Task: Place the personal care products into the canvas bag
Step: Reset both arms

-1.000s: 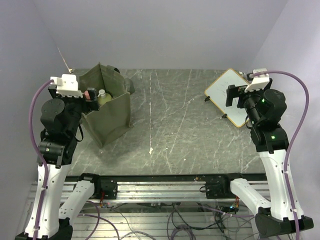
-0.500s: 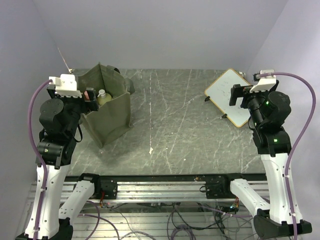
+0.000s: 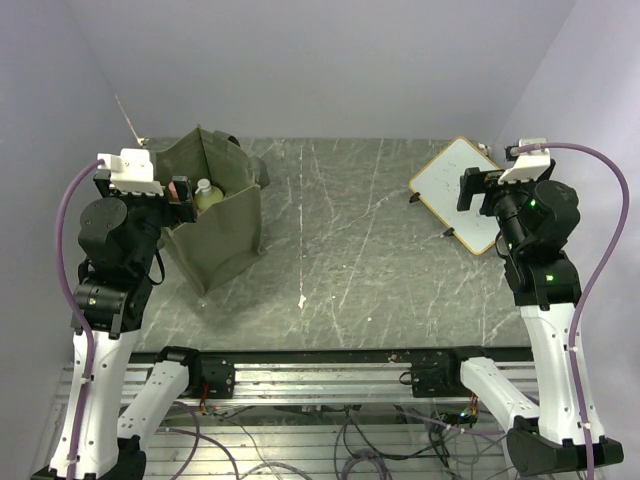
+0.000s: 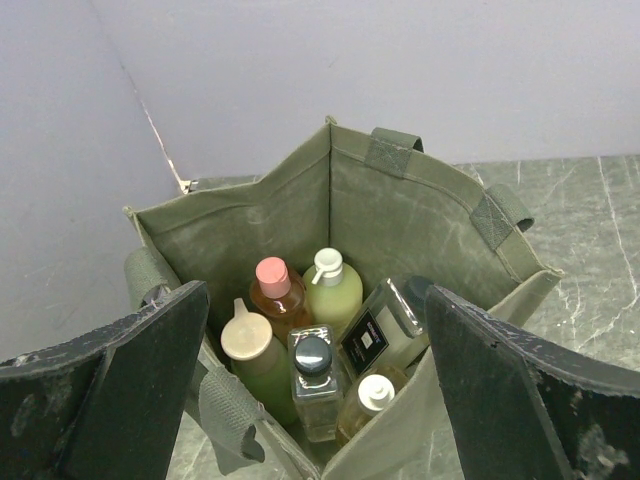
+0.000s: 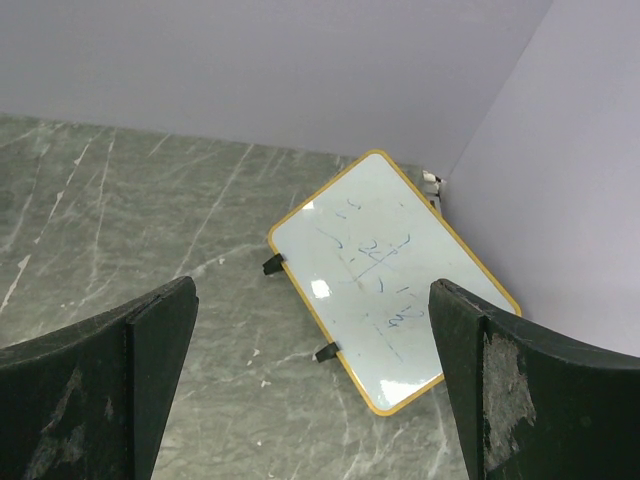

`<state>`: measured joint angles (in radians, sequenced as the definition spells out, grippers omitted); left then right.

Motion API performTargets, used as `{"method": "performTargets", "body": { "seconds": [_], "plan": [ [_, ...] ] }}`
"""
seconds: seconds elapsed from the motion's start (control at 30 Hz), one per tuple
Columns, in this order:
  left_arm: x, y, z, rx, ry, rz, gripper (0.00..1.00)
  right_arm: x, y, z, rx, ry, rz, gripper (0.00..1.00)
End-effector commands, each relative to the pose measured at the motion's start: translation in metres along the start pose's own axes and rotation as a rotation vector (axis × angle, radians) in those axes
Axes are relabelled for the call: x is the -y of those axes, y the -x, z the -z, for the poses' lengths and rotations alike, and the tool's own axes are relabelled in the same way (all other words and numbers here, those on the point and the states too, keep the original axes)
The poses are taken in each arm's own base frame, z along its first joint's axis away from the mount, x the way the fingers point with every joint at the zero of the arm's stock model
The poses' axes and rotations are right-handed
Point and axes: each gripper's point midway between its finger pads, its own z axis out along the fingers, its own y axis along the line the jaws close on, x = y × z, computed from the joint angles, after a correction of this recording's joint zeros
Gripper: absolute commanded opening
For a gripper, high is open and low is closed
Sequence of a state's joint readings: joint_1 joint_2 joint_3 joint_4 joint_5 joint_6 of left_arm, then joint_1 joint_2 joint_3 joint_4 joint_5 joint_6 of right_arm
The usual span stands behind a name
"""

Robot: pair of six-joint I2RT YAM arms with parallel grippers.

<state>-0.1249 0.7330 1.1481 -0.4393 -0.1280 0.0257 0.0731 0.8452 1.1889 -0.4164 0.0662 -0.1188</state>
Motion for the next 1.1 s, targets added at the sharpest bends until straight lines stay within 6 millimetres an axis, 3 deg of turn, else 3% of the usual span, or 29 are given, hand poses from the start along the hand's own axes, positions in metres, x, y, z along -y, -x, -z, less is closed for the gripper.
{"method": "performTargets", "body": {
  "seconds": [0.0, 1.07],
  "plan": [
    [-0.005, 0.0109, 0.0017, 0.029, 0.021, 0.01, 0.99, 0.0013, 0.0048, 0.0006, 0.018, 0.0, -0.006, 1.0],
    [-0.0068, 0.0119, 0.0004, 0.024, 0.031, 0.009, 0.99, -0.0015, 0.0006, -0.0027, 0.008, 0.013, -0.005, 1.0]
  ]
}}
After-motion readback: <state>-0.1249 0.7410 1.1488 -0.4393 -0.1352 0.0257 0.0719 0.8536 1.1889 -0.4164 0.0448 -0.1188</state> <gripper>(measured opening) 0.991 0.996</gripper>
